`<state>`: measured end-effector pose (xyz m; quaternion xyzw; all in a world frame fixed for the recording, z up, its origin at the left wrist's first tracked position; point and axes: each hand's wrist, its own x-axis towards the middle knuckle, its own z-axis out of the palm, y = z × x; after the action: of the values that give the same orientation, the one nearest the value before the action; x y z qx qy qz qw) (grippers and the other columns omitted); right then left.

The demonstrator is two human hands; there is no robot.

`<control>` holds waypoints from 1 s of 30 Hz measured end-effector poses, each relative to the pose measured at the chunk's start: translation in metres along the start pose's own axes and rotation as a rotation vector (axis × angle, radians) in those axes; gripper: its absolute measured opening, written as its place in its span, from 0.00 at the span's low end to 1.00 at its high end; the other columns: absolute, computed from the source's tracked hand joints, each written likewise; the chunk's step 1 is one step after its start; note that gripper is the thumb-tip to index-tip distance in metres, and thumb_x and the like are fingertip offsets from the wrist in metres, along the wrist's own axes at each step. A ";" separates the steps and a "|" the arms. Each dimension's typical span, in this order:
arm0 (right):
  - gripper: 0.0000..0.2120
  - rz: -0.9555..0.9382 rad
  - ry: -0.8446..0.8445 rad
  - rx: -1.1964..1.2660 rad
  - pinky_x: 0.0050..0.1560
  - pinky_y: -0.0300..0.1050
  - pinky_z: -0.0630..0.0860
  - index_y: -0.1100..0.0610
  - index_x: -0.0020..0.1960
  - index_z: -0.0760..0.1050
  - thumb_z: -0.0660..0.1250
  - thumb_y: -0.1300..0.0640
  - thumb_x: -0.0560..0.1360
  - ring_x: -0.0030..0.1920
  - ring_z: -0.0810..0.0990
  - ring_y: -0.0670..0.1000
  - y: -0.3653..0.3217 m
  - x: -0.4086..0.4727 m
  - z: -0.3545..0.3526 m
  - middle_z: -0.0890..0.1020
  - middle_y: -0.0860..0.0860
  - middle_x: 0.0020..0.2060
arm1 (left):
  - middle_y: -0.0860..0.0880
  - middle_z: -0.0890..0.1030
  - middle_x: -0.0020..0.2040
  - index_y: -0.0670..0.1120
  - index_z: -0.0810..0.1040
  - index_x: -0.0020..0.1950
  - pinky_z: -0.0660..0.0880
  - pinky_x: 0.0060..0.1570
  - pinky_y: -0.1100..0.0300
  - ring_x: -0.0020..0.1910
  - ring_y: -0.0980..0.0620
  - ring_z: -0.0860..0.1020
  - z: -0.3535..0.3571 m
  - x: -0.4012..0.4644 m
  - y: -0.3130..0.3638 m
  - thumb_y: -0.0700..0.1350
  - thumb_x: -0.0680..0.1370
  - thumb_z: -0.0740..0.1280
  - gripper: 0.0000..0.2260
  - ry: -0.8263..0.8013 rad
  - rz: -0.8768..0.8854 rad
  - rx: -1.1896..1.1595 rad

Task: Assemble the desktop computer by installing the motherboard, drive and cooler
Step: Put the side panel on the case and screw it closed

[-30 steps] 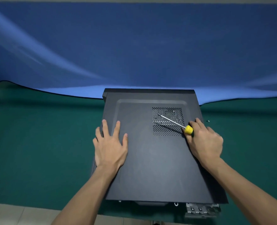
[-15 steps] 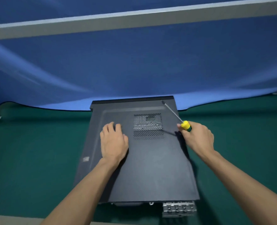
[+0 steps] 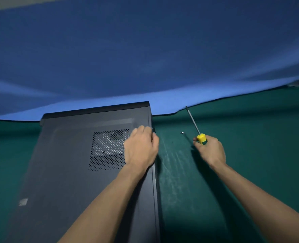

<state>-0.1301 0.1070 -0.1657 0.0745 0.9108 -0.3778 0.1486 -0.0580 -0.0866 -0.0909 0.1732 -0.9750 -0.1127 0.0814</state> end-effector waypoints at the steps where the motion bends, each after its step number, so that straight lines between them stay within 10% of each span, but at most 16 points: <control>1: 0.03 0.008 -0.005 -0.005 0.40 0.45 0.72 0.50 0.45 0.81 0.68 0.54 0.73 0.42 0.78 0.56 0.002 0.008 0.006 0.82 0.52 0.40 | 0.52 0.70 0.36 0.49 0.66 0.37 0.62 0.32 0.59 0.36 0.54 0.66 0.001 0.001 0.000 0.48 0.77 0.60 0.10 0.017 -0.002 0.003; 18: 0.06 0.078 0.003 -0.173 0.38 0.43 0.67 0.54 0.44 0.79 0.68 0.52 0.75 0.37 0.72 0.57 -0.017 0.068 0.052 0.75 0.53 0.34 | 0.56 0.65 0.31 0.50 0.61 0.33 0.49 0.26 0.66 0.31 0.55 0.64 0.002 0.003 0.002 0.47 0.72 0.64 0.13 0.044 0.005 0.023; 30: 0.09 -0.005 -0.125 0.365 0.33 0.43 0.72 0.53 0.35 0.77 0.69 0.58 0.73 0.23 0.72 0.47 -0.052 -0.047 -0.014 0.73 0.46 0.22 | 0.56 0.77 0.37 0.52 0.72 0.44 0.64 0.40 0.58 0.38 0.51 0.74 -0.013 -0.002 0.001 0.48 0.76 0.60 0.02 -0.088 -0.227 -0.281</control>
<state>-0.1020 0.0797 -0.1062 0.0744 0.8164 -0.5408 0.1882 -0.0536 -0.0878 -0.0782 0.2641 -0.9265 -0.2636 0.0488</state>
